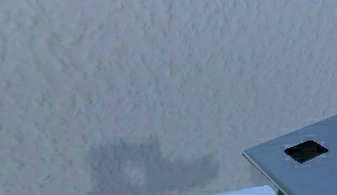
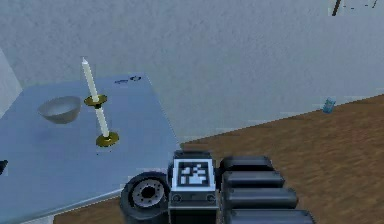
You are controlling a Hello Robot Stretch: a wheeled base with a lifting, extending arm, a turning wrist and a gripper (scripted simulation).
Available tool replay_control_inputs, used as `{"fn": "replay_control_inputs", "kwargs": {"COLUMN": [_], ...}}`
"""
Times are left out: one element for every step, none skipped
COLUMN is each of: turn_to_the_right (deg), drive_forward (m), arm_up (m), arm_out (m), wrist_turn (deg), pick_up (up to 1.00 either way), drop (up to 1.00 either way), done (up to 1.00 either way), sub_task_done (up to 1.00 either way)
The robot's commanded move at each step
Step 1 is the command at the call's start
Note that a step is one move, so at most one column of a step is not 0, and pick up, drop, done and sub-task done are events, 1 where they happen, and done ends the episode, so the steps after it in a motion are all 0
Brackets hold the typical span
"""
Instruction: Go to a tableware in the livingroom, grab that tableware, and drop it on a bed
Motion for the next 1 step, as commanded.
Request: {"fn": "replay_control_inputs", "kwargs": {"turn_to_the_right": [-45.0], "drive_forward": [0.0], "arm_up": [0.0], "arm_out": [0.0], "wrist_turn": [0.0], "pick_up": [0.0], "drop": [0.0], "done": [0.0], "sub_task_done": [0.0]}}
